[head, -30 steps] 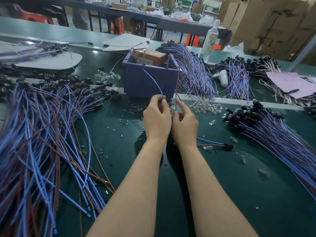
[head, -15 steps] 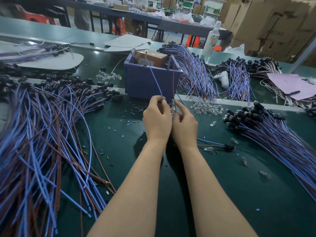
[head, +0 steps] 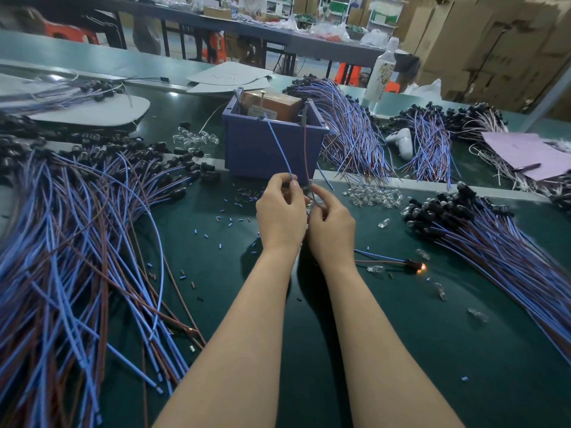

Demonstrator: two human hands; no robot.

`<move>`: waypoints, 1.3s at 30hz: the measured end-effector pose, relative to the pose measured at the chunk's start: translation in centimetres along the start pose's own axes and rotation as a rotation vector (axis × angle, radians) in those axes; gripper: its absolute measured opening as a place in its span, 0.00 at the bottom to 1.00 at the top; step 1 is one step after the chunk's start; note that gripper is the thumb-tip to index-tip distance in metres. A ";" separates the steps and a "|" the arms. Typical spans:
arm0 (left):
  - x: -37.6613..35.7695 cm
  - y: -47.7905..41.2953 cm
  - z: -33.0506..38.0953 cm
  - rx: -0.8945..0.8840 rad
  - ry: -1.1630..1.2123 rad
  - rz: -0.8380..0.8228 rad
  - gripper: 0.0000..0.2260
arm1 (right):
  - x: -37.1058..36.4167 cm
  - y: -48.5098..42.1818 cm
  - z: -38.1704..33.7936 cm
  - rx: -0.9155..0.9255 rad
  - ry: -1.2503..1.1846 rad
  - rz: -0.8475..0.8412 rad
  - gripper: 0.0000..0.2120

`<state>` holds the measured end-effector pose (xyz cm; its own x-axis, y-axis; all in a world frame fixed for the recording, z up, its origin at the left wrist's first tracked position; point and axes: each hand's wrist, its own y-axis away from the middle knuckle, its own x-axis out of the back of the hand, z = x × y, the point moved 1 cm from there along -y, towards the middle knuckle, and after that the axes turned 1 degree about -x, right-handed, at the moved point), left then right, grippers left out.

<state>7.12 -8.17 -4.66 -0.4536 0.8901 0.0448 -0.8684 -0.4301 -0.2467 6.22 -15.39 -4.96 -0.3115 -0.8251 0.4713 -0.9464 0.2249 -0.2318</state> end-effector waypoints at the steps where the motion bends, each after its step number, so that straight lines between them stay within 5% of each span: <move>1: 0.0 0.0 0.0 0.000 -0.001 0.001 0.07 | 0.0 0.0 0.0 -0.001 0.005 -0.001 0.19; 39: 0.3 -0.3 0.1 0.001 -0.012 -0.031 0.04 | 0.1 -0.1 0.1 0.012 0.001 -0.013 0.19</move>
<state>7.23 -7.80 -4.53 -0.4287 0.9011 0.0642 -0.8824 -0.4025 -0.2436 6.25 -15.54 -4.94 -0.2988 -0.8277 0.4750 -0.9494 0.2077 -0.2354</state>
